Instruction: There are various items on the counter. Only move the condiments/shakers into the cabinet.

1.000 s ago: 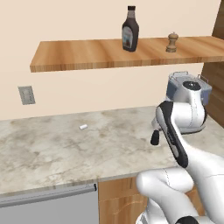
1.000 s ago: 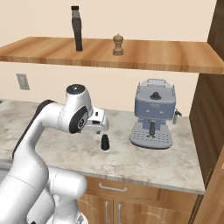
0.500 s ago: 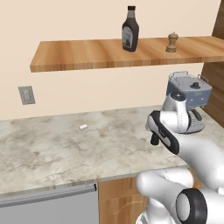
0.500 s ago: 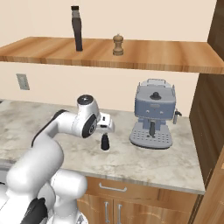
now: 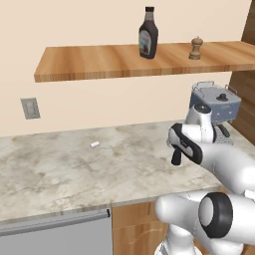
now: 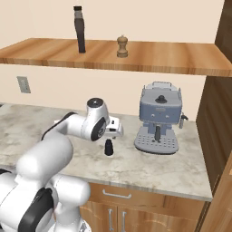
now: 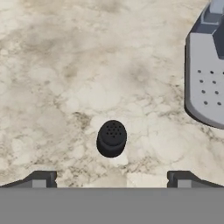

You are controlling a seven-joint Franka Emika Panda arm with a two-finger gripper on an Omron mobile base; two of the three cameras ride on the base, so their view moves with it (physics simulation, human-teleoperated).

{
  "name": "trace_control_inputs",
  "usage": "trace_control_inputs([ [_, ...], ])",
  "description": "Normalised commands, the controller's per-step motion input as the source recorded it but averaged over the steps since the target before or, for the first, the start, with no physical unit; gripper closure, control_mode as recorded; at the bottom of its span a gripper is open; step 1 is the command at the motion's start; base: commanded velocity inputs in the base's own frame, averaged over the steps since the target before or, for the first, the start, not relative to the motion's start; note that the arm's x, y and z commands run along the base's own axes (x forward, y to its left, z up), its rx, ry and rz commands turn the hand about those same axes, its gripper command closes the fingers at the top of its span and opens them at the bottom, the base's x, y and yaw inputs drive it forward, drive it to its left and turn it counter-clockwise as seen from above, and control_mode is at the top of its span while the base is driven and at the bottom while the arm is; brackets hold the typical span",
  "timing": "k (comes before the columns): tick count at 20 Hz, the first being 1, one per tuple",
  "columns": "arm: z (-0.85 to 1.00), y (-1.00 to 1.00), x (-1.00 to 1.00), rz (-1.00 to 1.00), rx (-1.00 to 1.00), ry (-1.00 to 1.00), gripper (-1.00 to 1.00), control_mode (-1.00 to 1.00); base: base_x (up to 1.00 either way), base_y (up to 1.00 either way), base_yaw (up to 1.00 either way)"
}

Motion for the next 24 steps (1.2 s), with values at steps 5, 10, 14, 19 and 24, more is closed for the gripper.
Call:
trace_control_inputs([
  [5, -0.16, 0.00, 0.10, -0.02, 0.00, 0.03, -1.00, -1.00, 0.00, 0.00, 0.00],
  [10, -0.24, 0.00, 0.05, -0.01, 0.00, 0.03, -1.00, -1.00, 0.00, 0.00, 0.00],
  [14, -0.26, 0.00, 0.03, 0.00, 0.03, 0.02, -1.00, -1.00, 0.00, 0.00, 0.00],
  [19, -0.20, 0.00, 0.06, 0.00, 0.05, 0.00, -1.00, -1.00, 0.00, 0.00, 0.00],
  [24, -0.03, 0.00, 0.14, 0.00, 0.00, 0.00, -1.00, -1.00, 0.00, 0.00, 0.00],
])
